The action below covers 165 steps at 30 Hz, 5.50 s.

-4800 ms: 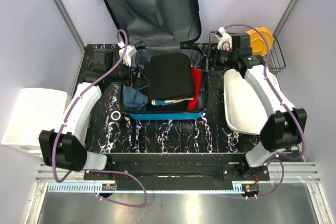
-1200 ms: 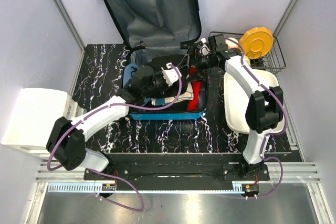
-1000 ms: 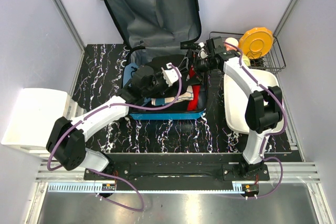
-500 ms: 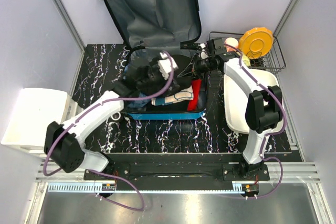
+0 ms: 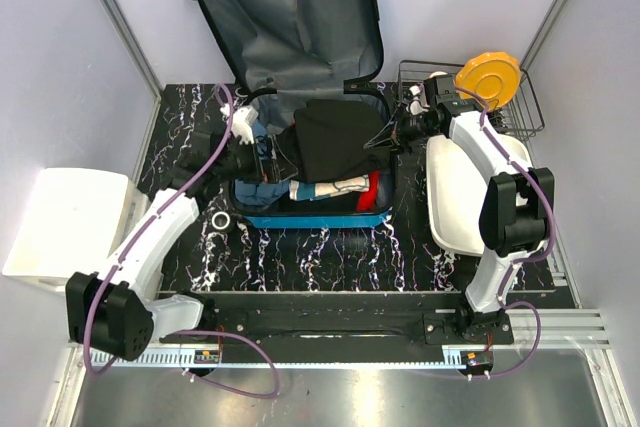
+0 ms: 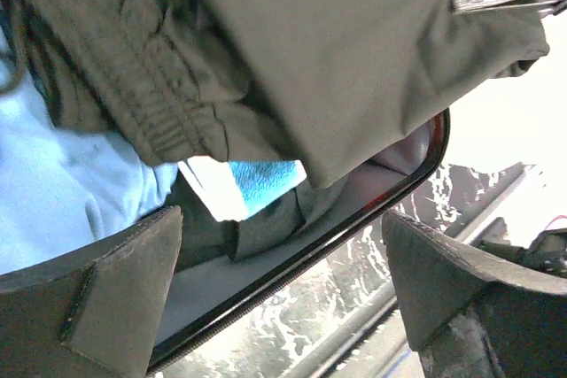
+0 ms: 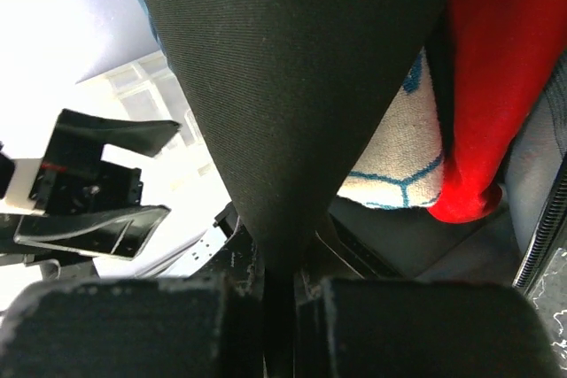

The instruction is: Open, take out, and arrange the luggage

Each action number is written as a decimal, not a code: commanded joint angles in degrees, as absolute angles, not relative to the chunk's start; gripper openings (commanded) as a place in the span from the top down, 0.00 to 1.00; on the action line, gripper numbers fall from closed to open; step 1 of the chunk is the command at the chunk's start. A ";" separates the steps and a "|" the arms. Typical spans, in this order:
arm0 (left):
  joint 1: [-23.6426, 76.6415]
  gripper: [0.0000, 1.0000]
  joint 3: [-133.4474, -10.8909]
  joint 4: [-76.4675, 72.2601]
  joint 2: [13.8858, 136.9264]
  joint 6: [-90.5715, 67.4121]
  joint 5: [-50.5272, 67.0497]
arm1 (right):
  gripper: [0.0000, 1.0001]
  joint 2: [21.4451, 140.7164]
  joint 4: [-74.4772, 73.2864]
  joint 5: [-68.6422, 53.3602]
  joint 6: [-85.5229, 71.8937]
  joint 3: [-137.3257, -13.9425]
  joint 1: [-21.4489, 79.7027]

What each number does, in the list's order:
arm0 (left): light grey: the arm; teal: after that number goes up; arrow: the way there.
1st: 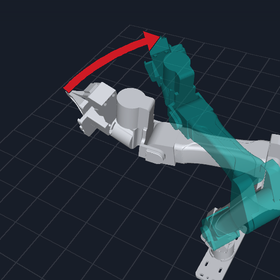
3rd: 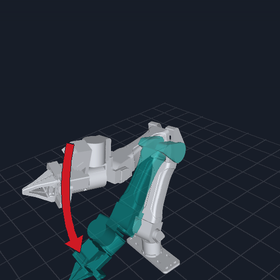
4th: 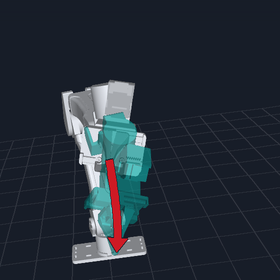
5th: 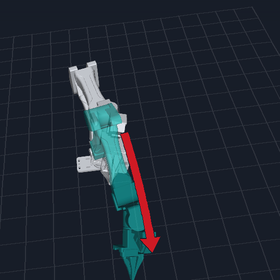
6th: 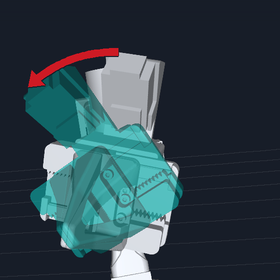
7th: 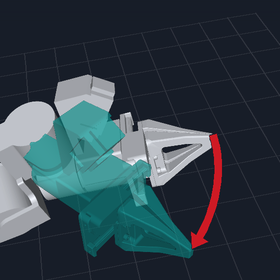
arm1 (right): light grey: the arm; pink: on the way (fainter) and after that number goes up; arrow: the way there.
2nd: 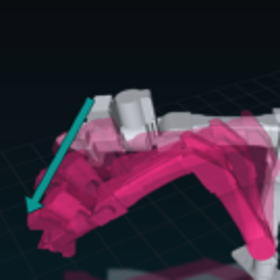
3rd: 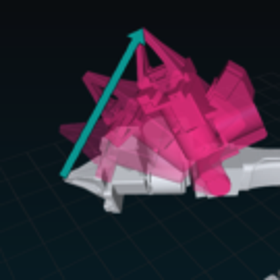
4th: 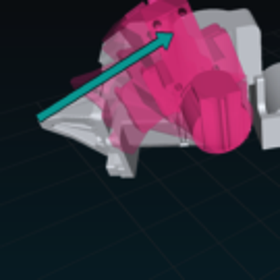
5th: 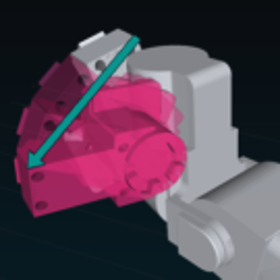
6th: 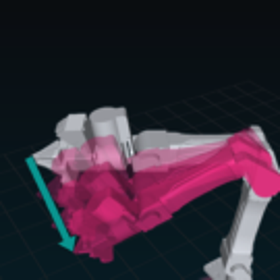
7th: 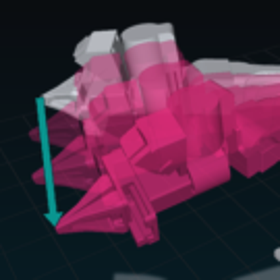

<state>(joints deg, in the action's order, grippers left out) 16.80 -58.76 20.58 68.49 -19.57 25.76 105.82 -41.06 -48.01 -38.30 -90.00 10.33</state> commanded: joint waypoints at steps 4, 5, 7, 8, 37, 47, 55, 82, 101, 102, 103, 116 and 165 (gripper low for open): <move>16.08 0.01 -50.90 3.79 71.62 -43.22 26.04 | 1.00 102.74 -41.31 -46.58 -36.65 -92.28 9.58; 16.08 0.01 -50.28 0.91 72.24 -44.46 25.32 | 1.00 102.74 -41.31 -46.58 -36.65 -92.37 9.49; 16.17 0.01 -49.22 -1.74 74.35 -47.53 24.53 | 1.00 102.66 -41.22 -46.58 -36.56 -92.29 9.58; 16.17 0.01 -49.04 -3.76 75.05 -48.33 24.26 | 1.00 102.57 -41.22 -46.58 -36.56 -92.29 9.58; 20.39 0.01 -54.31 -7.81 82.79 -48.61 14.93 | 1.00 103.54 -40.69 -47.02 -37.18 -92.55 9.58; 21.09 0.01 -57.56 -0.18 85.26 -48.96 13.10 | 1.00 103.54 -40.87 -46.85 -37.00 -92.99 9.58; 21.53 0.01 -56.52 8.01 83.84 -48.51 9.93 | 1.00 103.36 -40.87 -46.85 -36.74 -92.46 9.49; 24.78 0.01 -65.21 17.76 89.64 -41.92 10.10 | 1.00 104.41 -40.96 -46.23 -36.91 -93.34 9.58; 25.75 0.98 -69.43 12.03 85.17 -35.60 10.81 | 1.00 103.89 -41.75 -45.44 -34.81 -95.71 9.58; 25.93 1.00 -69.78 12.39 84.56 -35.16 10.81 | 1.00 103.71 -41.75 -45.44 -34.54 -95.97 9.49; 26.19 1.00 -70.57 12.74 84.29 -33.76 10.72 | 1.00 103.28 -41.75 -45.44 -33.76 -96.85 9.58; 35.15 1.00 -85.33 12.66 82.62 -20.74 11.42 | 1.00 94.14 -48.25 -40.09 -25.67 -103.54 7.22; 68.73 1.00 -135.10 -28.55 138.34 -28.39 21.18 | 1.00 82.44 -77.70 -27.25 21.63 -109.69 -46.14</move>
